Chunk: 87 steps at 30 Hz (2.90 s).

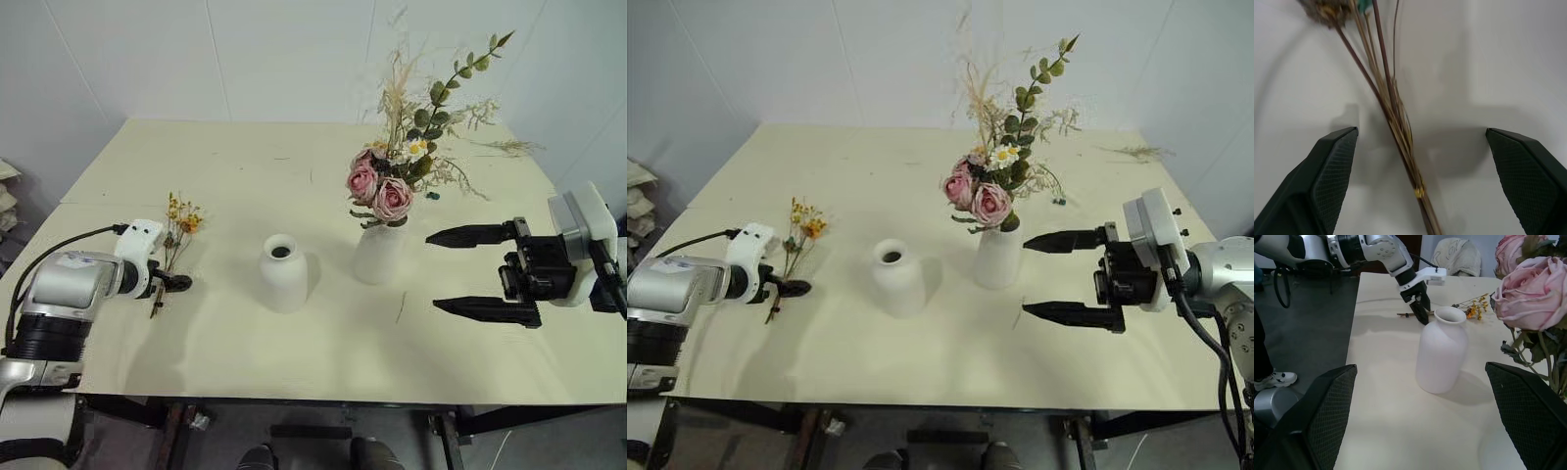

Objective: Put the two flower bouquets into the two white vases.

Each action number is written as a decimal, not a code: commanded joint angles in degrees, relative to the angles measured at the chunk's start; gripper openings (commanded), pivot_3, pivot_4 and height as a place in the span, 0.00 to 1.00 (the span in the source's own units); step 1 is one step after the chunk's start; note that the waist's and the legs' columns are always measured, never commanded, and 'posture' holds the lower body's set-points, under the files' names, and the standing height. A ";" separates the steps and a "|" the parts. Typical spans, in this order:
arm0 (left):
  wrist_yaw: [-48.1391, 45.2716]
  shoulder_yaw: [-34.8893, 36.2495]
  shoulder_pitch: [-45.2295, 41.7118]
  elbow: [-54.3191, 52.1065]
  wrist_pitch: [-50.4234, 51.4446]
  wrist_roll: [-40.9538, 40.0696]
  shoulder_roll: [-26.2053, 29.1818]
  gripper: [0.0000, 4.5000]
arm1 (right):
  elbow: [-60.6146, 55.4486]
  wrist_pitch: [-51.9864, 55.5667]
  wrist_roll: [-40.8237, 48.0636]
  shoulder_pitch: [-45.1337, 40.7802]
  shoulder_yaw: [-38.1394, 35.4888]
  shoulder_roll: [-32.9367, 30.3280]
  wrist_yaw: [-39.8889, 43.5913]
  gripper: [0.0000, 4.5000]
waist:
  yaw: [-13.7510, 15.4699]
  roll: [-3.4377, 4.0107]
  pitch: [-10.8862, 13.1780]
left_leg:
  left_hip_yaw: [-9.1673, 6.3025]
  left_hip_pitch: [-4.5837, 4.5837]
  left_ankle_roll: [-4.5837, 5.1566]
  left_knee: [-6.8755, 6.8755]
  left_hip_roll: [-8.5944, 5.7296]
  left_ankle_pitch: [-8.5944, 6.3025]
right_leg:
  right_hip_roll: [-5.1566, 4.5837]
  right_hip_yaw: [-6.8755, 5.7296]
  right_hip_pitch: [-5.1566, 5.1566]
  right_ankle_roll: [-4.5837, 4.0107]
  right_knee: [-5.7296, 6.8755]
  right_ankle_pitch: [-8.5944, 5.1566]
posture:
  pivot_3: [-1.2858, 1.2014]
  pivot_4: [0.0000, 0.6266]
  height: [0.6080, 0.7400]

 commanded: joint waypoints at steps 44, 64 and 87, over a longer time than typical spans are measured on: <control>-13.84 31.14 -2.88 -14.46 -30.46 -34.78 -21.66 0.01 | 2.79 -7.12 -6.04 0.61 1.16 9.44 -5.52 1.00 | -0.17 -0.10 -0.03 | 0.03 0.03 -0.05 0.21 0.01 0.02 | -0.02 -0.01 0.05 0.06 0.05 0.10 | 0.52 0.24 1.00; -21.45 17.94 1.35 -10.80 -38.47 -34.86 -29.37 0.01 | -0.51 -7.11 -6.31 3.28 0.14 11.25 -11.68 1.00 | -0.12 -0.10 -0.02 | 0.02 0.00 -0.02 0.41 0.00 0.00 | 0.00 0.00 0.21 0.13 -0.10 0.23 | 0.52 0.24 1.00; -26.44 13.61 4.35 -2.87 -47.99 -29.04 -29.81 0.01 | -3.50 -7.48 -5.53 6.16 -1.10 11.79 -16.76 1.00 | 0.03 -0.10 -0.03 | 0.02 -0.05 0.02 0.39 0.00 -0.02 | 0.00 0.00 0.22 0.12 -0.26 0.24 | 0.52 0.24 1.00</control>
